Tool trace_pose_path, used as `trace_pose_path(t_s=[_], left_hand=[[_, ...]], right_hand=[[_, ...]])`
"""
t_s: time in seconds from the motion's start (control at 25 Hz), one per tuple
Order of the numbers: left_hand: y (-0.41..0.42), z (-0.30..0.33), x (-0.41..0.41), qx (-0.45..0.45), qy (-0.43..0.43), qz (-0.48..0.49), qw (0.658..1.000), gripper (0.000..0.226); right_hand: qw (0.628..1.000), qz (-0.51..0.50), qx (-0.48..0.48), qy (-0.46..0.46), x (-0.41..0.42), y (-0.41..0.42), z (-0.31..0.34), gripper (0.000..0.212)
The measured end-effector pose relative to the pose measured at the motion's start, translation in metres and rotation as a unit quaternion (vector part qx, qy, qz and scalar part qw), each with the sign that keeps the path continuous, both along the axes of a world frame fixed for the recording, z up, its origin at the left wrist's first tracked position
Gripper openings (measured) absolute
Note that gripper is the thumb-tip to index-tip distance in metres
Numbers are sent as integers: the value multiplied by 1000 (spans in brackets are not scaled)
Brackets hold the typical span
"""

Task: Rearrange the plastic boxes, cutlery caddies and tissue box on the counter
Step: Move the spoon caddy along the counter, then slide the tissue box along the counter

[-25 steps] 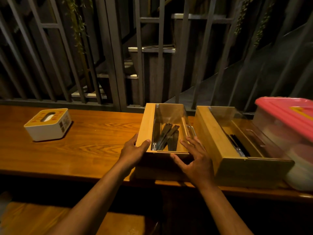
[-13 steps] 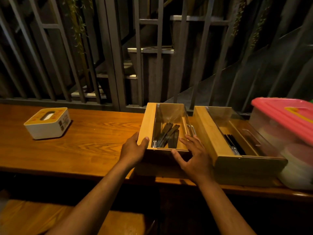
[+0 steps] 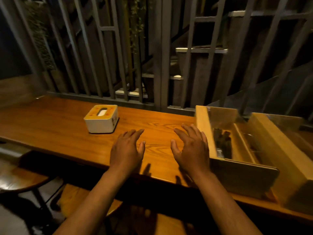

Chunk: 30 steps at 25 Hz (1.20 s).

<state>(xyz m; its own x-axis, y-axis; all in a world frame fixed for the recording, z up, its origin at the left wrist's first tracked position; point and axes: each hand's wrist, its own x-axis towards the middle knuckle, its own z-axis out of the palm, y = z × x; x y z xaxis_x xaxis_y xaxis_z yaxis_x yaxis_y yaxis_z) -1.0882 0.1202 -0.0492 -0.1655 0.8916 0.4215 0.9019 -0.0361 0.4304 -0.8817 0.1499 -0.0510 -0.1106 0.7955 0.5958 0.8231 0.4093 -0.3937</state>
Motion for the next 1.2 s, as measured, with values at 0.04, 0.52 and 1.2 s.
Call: trace_pose_path(t_s=[0.04, 0.52, 1.2], left_hand=[[4, -4, -27, -1, 4, 11, 1000, 50], [165, -33, -269, -105, 30, 56, 992, 66], [100, -52, -219, -66, -1, -97, 993, 53]], right_hand=[[1000, 4, -1, 1, -23, 7, -2, 40], [994, -22, -108, -22, -239, 69, -58, 40], [982, -31, -183, 43, -258, 79, -50, 59]])
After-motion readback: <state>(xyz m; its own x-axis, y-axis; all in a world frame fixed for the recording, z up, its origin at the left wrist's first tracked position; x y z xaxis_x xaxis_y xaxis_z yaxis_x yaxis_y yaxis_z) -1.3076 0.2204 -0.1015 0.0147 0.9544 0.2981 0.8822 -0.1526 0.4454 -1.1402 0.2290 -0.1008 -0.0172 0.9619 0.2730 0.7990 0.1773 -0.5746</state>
